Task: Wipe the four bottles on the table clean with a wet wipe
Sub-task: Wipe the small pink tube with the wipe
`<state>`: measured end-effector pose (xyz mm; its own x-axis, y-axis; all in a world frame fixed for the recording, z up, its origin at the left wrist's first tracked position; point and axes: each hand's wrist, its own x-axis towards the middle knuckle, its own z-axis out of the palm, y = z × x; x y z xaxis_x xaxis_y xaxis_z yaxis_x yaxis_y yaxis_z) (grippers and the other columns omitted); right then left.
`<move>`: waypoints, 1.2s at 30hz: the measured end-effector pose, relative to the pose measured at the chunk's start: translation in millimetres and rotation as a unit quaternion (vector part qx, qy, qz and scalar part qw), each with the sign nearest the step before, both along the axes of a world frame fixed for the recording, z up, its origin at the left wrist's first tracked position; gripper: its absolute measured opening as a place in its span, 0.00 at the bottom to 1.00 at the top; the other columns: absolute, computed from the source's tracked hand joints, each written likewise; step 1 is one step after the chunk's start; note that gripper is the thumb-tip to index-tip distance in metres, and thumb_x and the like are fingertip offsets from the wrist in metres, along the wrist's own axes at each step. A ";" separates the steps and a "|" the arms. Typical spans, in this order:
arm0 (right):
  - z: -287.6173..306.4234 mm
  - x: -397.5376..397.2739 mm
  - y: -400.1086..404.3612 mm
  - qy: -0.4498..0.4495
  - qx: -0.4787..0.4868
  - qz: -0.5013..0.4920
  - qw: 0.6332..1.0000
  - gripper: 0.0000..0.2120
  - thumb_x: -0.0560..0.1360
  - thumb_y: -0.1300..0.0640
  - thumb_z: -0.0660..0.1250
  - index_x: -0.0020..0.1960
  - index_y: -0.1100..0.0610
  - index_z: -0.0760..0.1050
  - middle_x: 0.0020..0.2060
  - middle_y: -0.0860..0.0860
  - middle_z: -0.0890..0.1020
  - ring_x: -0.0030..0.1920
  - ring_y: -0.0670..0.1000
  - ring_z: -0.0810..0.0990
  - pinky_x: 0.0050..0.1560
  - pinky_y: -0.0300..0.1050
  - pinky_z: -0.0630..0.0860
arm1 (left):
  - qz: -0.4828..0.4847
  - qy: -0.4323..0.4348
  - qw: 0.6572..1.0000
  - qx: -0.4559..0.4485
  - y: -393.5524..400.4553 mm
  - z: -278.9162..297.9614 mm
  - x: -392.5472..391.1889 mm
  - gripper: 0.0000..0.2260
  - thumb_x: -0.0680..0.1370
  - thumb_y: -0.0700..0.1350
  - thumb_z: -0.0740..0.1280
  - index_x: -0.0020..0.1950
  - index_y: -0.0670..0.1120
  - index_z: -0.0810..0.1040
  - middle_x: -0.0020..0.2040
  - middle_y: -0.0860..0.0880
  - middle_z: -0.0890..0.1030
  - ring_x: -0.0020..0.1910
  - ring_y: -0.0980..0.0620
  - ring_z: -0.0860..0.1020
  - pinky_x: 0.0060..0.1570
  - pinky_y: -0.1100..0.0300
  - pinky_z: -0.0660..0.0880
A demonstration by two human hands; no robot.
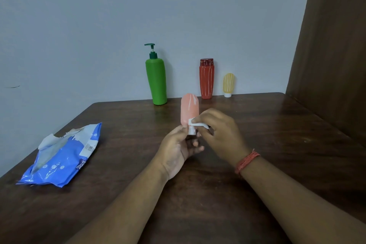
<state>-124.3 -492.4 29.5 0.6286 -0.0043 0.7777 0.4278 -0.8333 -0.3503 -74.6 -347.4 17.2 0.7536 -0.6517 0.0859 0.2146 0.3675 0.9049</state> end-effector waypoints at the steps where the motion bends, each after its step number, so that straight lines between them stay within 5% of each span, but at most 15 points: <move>1: -0.2 1.0 0.0 0.003 0.003 0.007 1.000 0.11 0.72 0.64 0.68 0.52 0.56 0.82 0.47 0.48 0.81 0.46 0.45 0.79 0.45 0.40 0.76 | 0.005 0.004 1.000 -0.002 0.2 -0.5 0.6 0.15 0.85 0.48 0.56 0.59 0.39 0.77 0.44 0.45 0.78 0.36 0.53 0.72 0.41 0.55 0.79; 5: -3.1 2.5 4.4 0.002 0.014 0.012 1.000 0.10 0.73 0.65 0.70 0.52 0.55 0.83 0.46 0.47 0.81 0.46 0.43 0.78 0.45 0.37 0.75 | 0.032 0.000 0.999 0.010 -1.6 -1.9 1.7 0.20 0.85 0.54 0.56 0.59 0.40 0.79 0.45 0.45 0.78 0.36 0.54 0.73 0.40 0.57 0.79; 11: 3.6 1.9 1.1 -0.029 0.160 -0.050 0.985 0.08 0.74 0.65 0.70 0.49 0.54 0.83 0.45 0.46 0.82 0.46 0.42 0.80 0.44 0.37 0.77 | -0.001 0.002 1.000 0.026 -5.2 0.0 -0.7 0.22 0.83 0.55 0.57 0.62 0.39 0.77 0.40 0.48 0.77 0.34 0.54 0.72 0.41 0.57 0.80; 19: 1.1 -1.8 11.7 0.086 0.164 0.015 0.983 0.06 0.73 0.64 0.70 0.45 0.54 0.81 0.39 0.45 0.82 0.40 0.44 0.80 0.37 0.37 0.77 | 0.081 0.030 0.996 0.000 -6.3 2.0 3.4 0.22 0.86 0.51 0.53 0.67 0.33 0.71 0.36 0.44 0.75 0.28 0.54 0.68 0.34 0.57 0.78; 24: 8.1 3.0 -0.2 0.032 0.291 -0.031 0.956 0.06 0.75 0.62 0.70 0.45 0.51 0.80 0.40 0.44 0.83 0.43 0.45 0.81 0.44 0.45 0.81 | 0.017 0.006 0.998 0.060 -6.8 1.3 -6.7 0.18 0.86 0.52 0.54 0.68 0.41 0.68 0.37 0.46 0.75 0.30 0.54 0.68 0.41 0.54 0.79; 29: 2.4 -0.5 -1.7 0.133 0.305 0.036 0.942 0.05 0.76 0.59 0.71 0.44 0.49 0.80 0.40 0.47 0.83 0.43 0.51 0.82 0.47 0.56 0.82 | 0.056 0.005 0.997 0.062 -6.5 1.1 -3.9 0.16 0.86 0.52 0.54 0.66 0.43 0.71 0.37 0.46 0.76 0.30 0.54 0.68 0.39 0.54 0.77; 36: 12.3 3.3 -15.7 0.008 0.351 -0.083 0.933 0.11 0.76 0.61 0.70 0.42 0.44 0.78 0.40 0.44 0.83 0.44 0.47 0.82 0.43 0.44 0.81 | 0.076 -0.202 0.949 0.229 -6.9 -2.4 -5.7 0.11 0.86 0.53 0.53 0.56 0.46 0.67 0.40 0.48 0.77 0.33 0.52 0.76 0.45 0.53 0.76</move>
<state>-121.0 -508.1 41.8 0.5865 -0.6065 0.5368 0.3034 -0.4500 -0.8399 -80.3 -354.3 14.8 0.8071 -0.5776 0.1222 -0.2082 -0.0847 0.9744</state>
